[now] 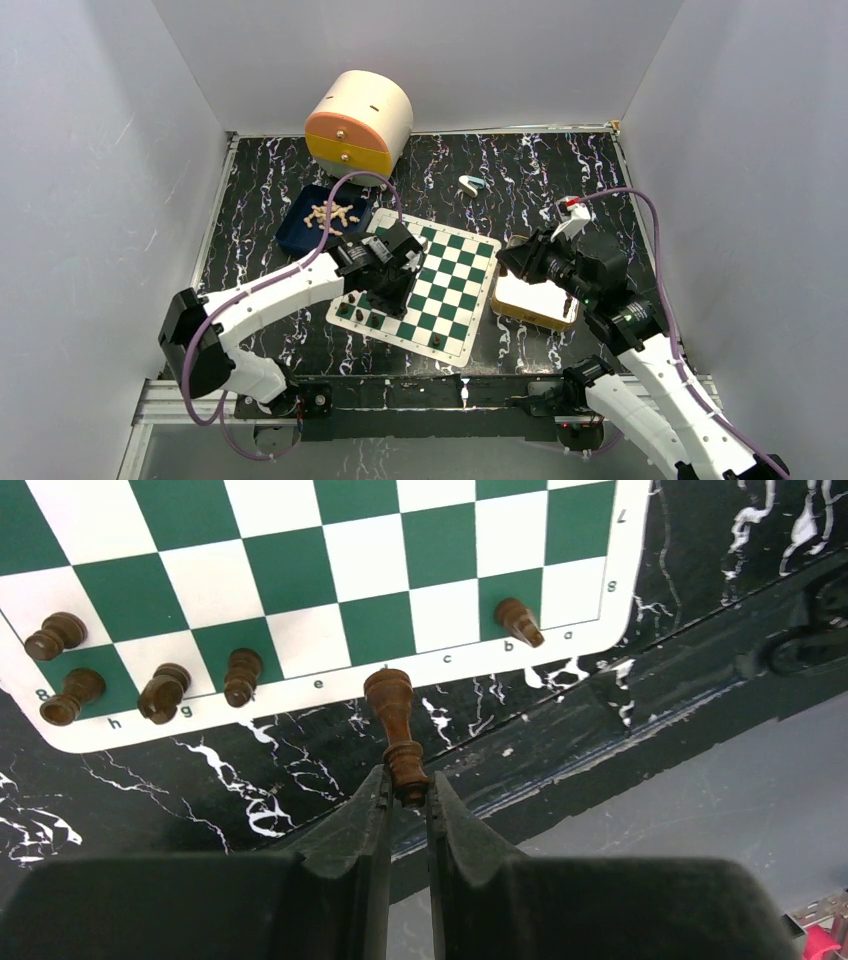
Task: Set up the chess pieces on the board
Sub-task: Place the chess piece on the chessboard.
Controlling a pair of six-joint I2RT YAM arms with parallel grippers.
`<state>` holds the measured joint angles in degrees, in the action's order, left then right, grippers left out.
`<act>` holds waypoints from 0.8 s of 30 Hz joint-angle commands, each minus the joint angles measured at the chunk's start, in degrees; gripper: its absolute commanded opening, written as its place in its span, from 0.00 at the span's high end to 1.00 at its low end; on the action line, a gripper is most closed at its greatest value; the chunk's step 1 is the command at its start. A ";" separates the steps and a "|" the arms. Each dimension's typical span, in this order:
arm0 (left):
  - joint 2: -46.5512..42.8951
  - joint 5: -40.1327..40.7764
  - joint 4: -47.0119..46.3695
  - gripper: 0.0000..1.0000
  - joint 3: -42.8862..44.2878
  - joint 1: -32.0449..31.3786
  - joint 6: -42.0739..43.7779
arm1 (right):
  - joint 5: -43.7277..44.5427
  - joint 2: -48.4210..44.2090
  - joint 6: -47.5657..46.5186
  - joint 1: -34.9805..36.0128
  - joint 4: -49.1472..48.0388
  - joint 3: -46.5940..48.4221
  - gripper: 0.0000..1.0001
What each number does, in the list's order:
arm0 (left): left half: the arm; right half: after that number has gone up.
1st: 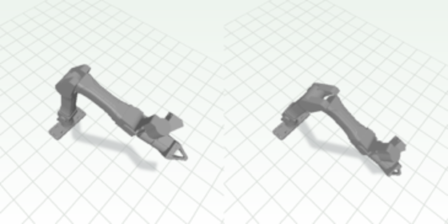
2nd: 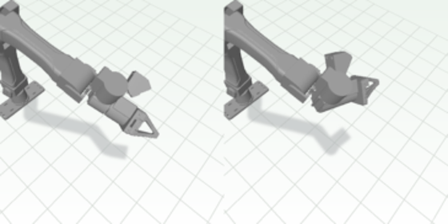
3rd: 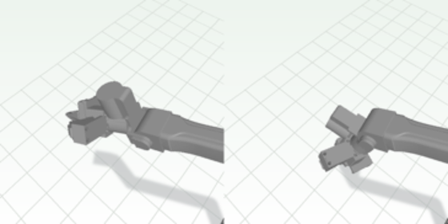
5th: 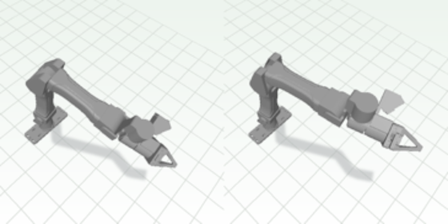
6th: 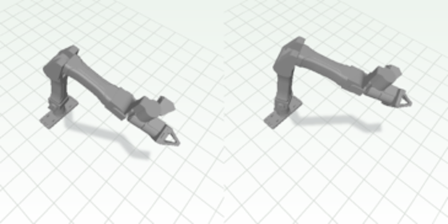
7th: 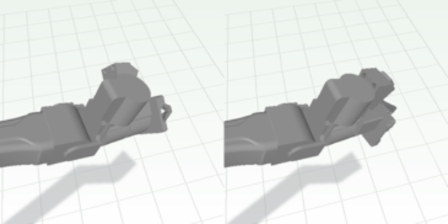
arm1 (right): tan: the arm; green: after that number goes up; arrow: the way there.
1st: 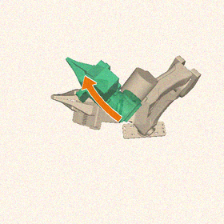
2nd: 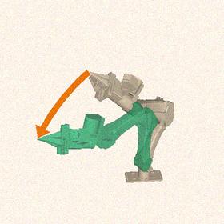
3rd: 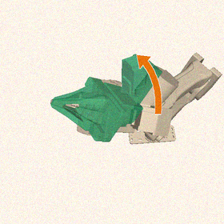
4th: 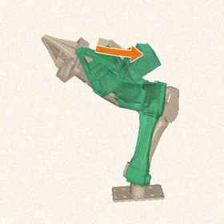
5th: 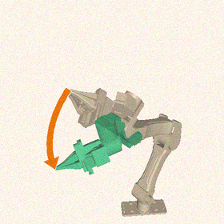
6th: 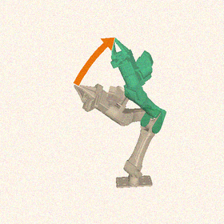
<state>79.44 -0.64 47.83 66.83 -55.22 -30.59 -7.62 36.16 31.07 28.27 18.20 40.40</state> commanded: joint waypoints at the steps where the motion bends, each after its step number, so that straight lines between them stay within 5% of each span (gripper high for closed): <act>1: 2.28 -5.23 3.21 1.00 1.28 2.56 4.67 | 0.90 -2.32 -1.34 0.34 -1.04 -0.34 0.91; 24: 15.92 -9.66 4.40 1.00 5.17 3.05 7.82 | 4.00 -5.81 -3.81 0.29 0.55 -1.60 0.91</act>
<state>95.09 -9.17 50.70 69.34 -51.88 -23.33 -4.84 31.62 28.88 28.27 20.08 38.33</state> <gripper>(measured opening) 0.121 0.269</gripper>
